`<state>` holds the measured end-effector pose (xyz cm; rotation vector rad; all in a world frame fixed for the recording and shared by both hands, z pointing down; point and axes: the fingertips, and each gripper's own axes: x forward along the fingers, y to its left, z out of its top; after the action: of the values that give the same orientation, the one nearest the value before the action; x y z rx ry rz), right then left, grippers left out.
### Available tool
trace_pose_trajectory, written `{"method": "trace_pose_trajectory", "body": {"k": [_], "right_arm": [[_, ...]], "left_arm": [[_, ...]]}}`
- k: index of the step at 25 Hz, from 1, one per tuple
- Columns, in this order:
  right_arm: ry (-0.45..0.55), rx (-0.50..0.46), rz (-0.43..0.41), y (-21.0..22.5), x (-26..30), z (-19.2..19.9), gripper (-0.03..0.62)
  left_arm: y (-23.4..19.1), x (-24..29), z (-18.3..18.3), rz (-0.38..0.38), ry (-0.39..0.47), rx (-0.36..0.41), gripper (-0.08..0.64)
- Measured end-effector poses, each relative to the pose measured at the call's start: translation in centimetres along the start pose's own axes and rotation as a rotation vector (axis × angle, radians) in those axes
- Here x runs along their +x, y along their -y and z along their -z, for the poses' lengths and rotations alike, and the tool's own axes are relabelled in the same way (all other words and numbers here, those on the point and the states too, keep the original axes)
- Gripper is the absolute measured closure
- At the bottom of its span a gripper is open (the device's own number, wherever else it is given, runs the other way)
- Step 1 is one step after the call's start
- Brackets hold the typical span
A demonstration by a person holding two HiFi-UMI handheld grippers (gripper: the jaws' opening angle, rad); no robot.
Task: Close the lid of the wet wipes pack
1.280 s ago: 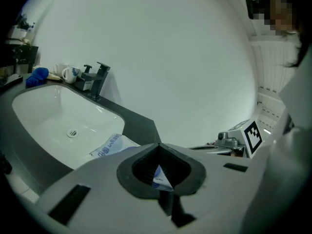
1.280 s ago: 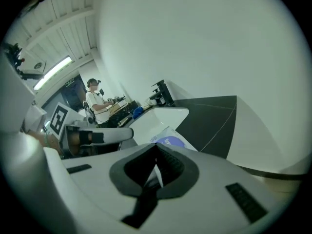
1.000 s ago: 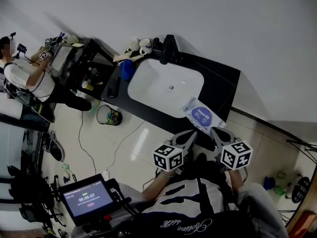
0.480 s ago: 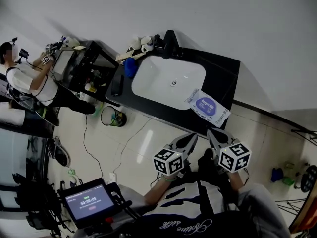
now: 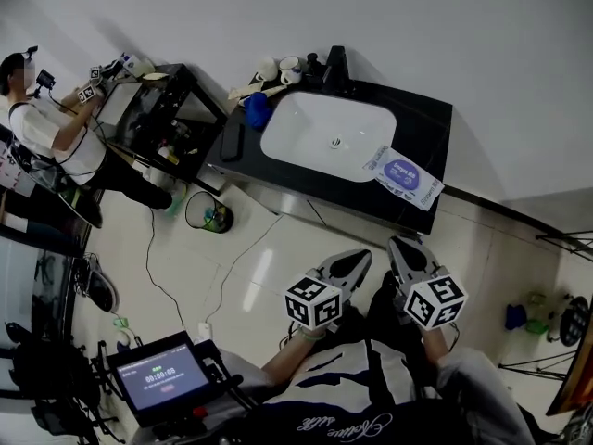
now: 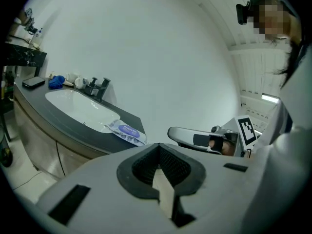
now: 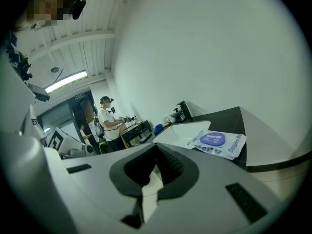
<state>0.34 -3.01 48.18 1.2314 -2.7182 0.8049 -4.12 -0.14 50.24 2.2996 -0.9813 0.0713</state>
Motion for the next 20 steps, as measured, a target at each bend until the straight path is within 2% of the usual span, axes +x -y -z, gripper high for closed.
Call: {"method": "trace_pose_trajectory", "body": {"k": [4,9,20], "right_arm": [[0.030,0.011,0.006,-2.8,-0.1,2.8,0.594],[0.004,-0.002,0.033,-4.6,-1.3,6.0,0.594],[0.041,0.009,0.128,-3.4,-4.0,5.3,0.594]], "left_arm": [[-1.1,-2.6,2.6,0.009,-0.016,0.004,0.560],[-1.2,-4.0,4.8,0.033,-0.025,-0.003,0.560],[0.7,-3.4,4.5,0.083,-0.011,-0.003,0.560]]}}
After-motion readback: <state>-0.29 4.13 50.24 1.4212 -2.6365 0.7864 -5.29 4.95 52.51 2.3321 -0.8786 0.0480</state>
